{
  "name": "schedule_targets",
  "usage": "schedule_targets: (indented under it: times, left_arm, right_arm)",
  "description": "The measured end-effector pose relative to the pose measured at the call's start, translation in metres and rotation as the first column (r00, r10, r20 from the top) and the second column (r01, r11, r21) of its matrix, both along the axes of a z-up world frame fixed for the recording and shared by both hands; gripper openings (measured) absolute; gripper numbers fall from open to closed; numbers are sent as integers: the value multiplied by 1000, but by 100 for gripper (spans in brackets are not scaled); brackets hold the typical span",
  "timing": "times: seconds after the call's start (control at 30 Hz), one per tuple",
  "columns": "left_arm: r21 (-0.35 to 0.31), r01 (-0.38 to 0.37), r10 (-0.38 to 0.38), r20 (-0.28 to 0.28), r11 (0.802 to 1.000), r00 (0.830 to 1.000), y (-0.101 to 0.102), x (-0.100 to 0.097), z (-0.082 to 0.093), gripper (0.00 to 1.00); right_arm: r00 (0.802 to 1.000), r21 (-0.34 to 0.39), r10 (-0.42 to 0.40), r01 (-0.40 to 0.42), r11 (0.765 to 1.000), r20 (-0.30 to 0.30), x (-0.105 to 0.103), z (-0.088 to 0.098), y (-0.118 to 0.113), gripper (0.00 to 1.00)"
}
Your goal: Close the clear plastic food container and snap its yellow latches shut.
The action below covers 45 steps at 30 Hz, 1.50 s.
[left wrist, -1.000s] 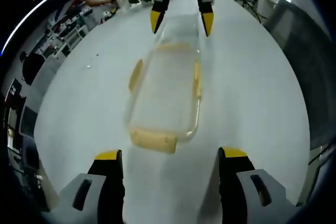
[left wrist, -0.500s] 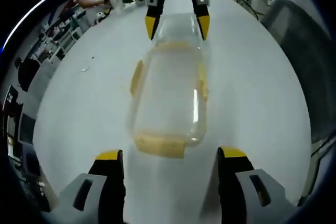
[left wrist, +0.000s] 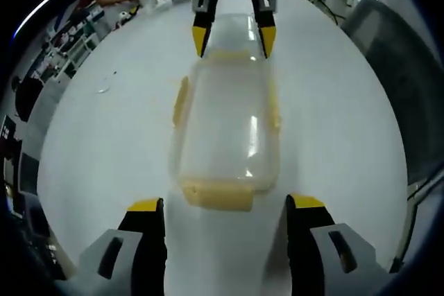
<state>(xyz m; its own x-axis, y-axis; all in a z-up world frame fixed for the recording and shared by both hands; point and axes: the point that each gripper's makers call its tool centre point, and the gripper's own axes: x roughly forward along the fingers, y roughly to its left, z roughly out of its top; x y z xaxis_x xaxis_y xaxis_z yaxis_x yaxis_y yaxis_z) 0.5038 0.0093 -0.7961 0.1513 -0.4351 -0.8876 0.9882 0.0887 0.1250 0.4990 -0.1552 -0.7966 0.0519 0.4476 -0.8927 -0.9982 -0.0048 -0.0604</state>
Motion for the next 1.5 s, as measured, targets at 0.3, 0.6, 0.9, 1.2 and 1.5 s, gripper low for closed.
schedule_targets:
  times: [0.3,0.6,0.9,1.2,1.5]
  left_arm:
    - [9,20,-19,-56,1000,998,-2,5,-4,66]
    - [28,69,-65,-122,997,990,-5,-2,-6,57]
    - [24,79,-75,-119,997,990,-7,0,-6,55]
    - [35,83,-79,-111,996,991,-4,-2,-1,37]
    - [73,96,-90,-85,993,992,-3,-1,1,37]
  right_arm:
    - [999,1,-8,8,1000,-34,1,-1,2,52]
    - [999,-42,32,-34,999,-41,-2,-7,2,43]
    - [998,-47,25,-28,999,-52,-2,-8,2,38]
    - [998,-45,24,-27,999,-52,-1,-9,3,36]
    - [998,-75,36,-40,996,-55,-1,-10,4,37]
